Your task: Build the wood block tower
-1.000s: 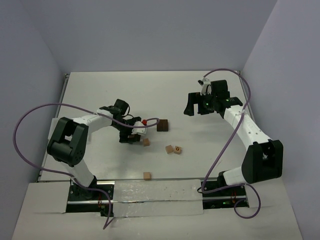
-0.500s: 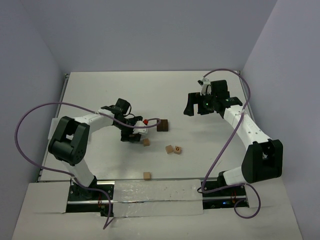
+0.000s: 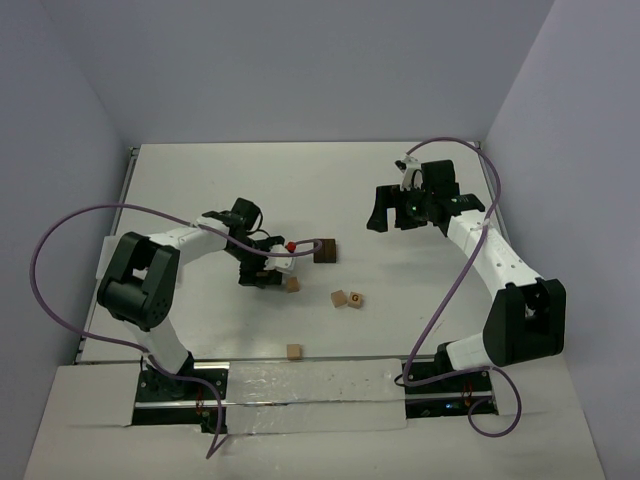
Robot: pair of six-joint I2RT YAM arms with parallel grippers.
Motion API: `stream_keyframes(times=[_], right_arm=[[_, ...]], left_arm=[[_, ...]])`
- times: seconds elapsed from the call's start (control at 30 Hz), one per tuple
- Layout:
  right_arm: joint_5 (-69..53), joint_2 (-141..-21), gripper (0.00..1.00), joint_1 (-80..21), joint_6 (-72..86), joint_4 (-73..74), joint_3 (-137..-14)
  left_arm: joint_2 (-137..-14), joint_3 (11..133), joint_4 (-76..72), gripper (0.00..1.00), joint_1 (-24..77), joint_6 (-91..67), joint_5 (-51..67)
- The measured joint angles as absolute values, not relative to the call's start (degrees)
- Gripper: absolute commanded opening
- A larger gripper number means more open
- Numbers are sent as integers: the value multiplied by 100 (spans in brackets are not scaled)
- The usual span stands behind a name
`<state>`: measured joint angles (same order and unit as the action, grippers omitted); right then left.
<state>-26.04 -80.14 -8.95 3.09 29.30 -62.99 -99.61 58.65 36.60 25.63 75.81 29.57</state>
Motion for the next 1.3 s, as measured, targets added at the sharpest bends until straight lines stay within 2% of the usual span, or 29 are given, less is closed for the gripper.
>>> stream_keyframes(times=[0.5, 0.73, 1.0, 1.17, 1.27, 1.3], right_arm=[[-2624, -8014, 99, -895, 309, 2930, -6299], [-2624, -8014, 99, -895, 309, 2930, -6300], [-2626, -8014, 97, -895, 309, 2928, -6299], [-2624, -8014, 96, -895, 309, 2928, -6298], [-2620, -8014, 96, -895, 309, 2928, -6298], [-2618, -8014, 96, -895, 309, 2928, -6298]], left_arm=[[-10028, 5943, 3748, 84, 2455, 7518, 2892], [-10038, 5961, 3750, 76, 2427, 7493, 2845], [-10038, 5961, 3750, 61, 2427, 7436, 2786], [-10027, 5966, 3752, 42, 2427, 7383, 2759], [-9988, 5968, 3783, 36, 2426, 7257, 2719], [-9957, 5968, 3825, 31, 2424, 7205, 2721]])
